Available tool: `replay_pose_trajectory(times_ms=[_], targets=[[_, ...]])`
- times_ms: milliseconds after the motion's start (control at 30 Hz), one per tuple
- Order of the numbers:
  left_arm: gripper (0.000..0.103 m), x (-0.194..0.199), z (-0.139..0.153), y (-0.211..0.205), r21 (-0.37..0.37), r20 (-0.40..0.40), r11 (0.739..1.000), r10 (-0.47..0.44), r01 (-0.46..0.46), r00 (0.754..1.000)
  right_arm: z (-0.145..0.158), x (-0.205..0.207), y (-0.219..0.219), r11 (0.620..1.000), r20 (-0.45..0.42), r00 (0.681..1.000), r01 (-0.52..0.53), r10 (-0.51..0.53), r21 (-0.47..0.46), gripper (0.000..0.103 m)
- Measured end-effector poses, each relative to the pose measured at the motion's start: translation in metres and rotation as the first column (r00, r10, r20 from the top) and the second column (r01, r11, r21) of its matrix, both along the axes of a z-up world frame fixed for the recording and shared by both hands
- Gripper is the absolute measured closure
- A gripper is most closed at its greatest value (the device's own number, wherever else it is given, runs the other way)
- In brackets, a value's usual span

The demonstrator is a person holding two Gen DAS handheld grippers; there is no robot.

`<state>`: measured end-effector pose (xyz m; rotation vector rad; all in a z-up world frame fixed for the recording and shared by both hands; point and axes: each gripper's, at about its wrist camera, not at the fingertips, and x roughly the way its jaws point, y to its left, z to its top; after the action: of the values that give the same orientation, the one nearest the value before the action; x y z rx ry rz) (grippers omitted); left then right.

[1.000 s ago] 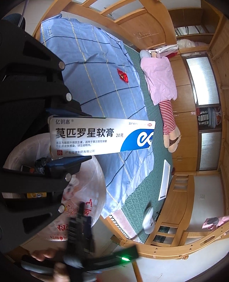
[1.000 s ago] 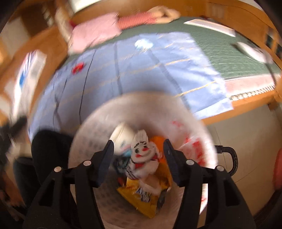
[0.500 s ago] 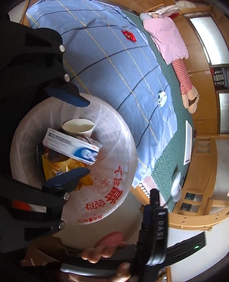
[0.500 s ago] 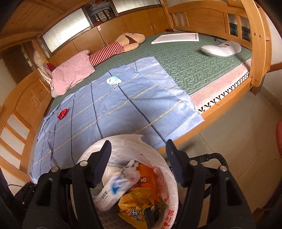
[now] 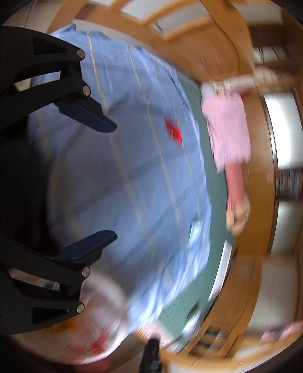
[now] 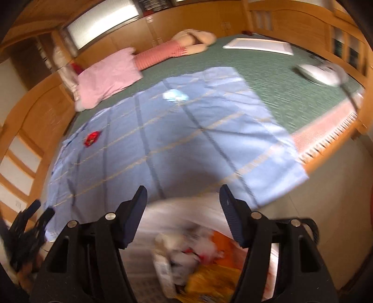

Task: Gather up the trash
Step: 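Reach to the bed and grasp the red snack packet with the right tool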

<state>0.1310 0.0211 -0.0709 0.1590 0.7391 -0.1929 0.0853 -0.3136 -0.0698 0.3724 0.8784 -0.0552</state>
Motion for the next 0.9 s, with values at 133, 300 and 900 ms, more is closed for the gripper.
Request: replay_pose_trajectory(times_ms=[133,300,900], targets=[[0.017,0.062,-0.015,0.073,0.002,-0.022,0.981,0.196,-0.196,0.98,0.008,0.068,0.055,0.989,0.003,0.99,-0.139,0.139,0.041,0.032],[0.017,0.086,-0.041,0.148,-0.04,-0.066,0.921,0.385,-0.388,0.921,0.005,0.168,0.155,0.949,0.05,0.948,-0.314,0.314,-0.01,0.032],[0.016,0.09,-0.054,0.224,-0.199,-0.275,0.775,0.544,-0.6,0.793,-0.124,0.447,0.339,0.965,-0.166,0.954,-0.229,0.249,0.131,0.069]])
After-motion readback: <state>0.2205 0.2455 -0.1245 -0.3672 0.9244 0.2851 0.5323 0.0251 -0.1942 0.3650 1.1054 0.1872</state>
